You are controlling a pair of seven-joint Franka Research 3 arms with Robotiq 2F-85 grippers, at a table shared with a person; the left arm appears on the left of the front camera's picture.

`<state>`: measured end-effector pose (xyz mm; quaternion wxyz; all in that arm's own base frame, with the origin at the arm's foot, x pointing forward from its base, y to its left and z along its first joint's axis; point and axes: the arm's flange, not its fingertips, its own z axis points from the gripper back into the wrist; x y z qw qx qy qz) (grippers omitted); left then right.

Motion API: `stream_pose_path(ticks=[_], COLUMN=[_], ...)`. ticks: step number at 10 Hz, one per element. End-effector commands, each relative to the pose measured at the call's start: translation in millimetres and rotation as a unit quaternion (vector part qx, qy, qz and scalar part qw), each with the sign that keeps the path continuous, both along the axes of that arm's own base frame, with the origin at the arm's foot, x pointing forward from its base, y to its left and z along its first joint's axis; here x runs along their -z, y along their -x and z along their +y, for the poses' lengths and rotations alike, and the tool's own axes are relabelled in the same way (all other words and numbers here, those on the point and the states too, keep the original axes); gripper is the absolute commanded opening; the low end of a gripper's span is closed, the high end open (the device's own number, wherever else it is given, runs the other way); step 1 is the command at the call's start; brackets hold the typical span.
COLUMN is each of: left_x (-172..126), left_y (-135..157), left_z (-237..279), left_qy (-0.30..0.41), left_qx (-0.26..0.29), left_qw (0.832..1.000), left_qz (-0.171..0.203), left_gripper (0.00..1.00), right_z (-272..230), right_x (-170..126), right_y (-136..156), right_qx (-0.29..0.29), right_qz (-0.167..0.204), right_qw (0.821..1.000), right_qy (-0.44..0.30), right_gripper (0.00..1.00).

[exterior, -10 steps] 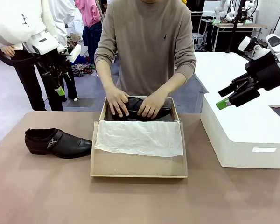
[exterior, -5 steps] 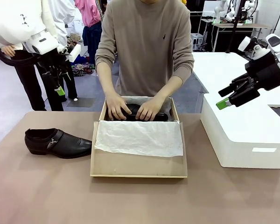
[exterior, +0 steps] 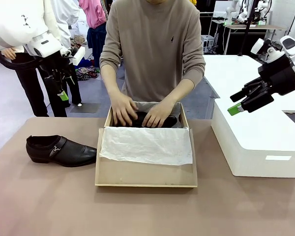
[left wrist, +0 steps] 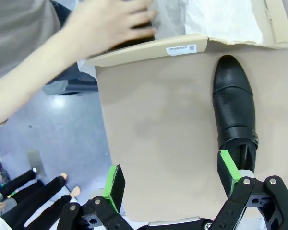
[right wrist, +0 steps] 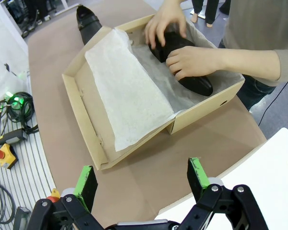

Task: Pack the shoes into the box.
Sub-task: Place the other shoe of the Shoes into the Shoes Box.

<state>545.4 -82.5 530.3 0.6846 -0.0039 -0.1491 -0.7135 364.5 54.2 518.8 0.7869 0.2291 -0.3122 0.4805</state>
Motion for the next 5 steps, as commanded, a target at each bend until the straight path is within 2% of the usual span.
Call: stream_pose_path(ticks=[1,5], left_x=[0,8], left_y=[0,29], left_z=[0,7], left_qy=[0.000,-0.020], left_qx=[0.000,-0.006], left_qw=[1.000,0.999], left_qz=[0.000,0.025], left_gripper=[1.00,1.00], right_z=[0,0], right_x=[2,2], right_y=[-3,-3], right_qx=[-0.010,-0.010], right_qz=[-0.012,-0.012], right_qw=[1.000,1.000], right_qy=[-0.017,-0.017], right_gripper=[1.00,1.00])
